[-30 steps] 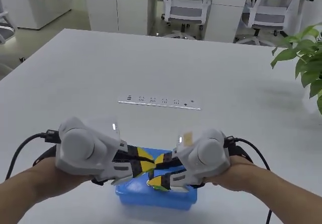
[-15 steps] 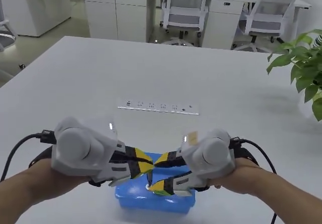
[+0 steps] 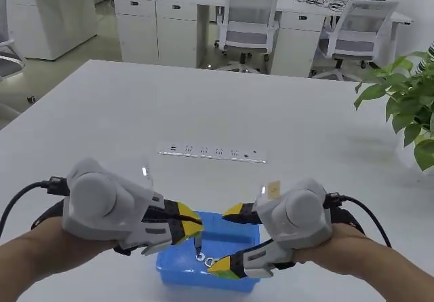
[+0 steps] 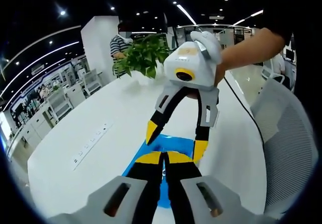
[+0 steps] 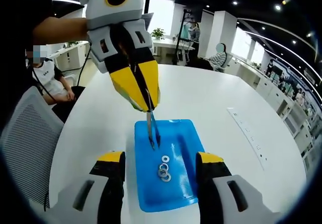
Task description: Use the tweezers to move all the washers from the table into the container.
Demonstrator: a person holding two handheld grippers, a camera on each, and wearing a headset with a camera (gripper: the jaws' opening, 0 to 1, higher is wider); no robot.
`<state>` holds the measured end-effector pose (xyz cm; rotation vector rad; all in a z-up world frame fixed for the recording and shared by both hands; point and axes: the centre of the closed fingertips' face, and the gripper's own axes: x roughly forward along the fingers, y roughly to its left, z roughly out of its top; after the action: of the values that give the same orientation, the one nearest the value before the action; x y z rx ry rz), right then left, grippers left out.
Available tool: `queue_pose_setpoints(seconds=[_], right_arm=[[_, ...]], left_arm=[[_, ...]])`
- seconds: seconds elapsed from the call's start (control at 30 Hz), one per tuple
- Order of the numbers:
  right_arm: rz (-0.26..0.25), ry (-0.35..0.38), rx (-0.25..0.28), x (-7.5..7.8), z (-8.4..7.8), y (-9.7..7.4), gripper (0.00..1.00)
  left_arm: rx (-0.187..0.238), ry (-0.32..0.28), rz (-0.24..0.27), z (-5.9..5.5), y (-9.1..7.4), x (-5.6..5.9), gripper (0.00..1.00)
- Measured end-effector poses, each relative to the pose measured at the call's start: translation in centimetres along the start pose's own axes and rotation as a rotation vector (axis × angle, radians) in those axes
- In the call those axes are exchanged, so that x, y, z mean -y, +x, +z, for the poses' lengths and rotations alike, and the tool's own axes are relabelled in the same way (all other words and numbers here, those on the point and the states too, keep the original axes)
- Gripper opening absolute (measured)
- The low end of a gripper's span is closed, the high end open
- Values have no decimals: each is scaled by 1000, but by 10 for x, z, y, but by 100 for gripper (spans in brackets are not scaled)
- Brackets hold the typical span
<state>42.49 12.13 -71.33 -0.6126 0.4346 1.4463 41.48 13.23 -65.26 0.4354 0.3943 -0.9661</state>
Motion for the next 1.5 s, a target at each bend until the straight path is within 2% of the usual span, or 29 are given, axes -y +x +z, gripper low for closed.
queue_pose_setpoints(seconds=[0.43, 0.77, 1.1, 1.5], right_arm=[[-90, 59, 9, -3, -2, -25, 77], [-135, 96, 28, -12, -5, -38, 91], [-176, 140, 48, -22, -11, -48, 100], [-175, 158, 49, -38, -21, -49, 100]], left_arm=[[-7, 2, 6, 4, -16, 7, 5], [-9, -8, 12, 2, -24, 11, 5], [0, -15, -13, 1, -29, 24, 5], [-9, -25, -54, -9, -29, 42, 5]])
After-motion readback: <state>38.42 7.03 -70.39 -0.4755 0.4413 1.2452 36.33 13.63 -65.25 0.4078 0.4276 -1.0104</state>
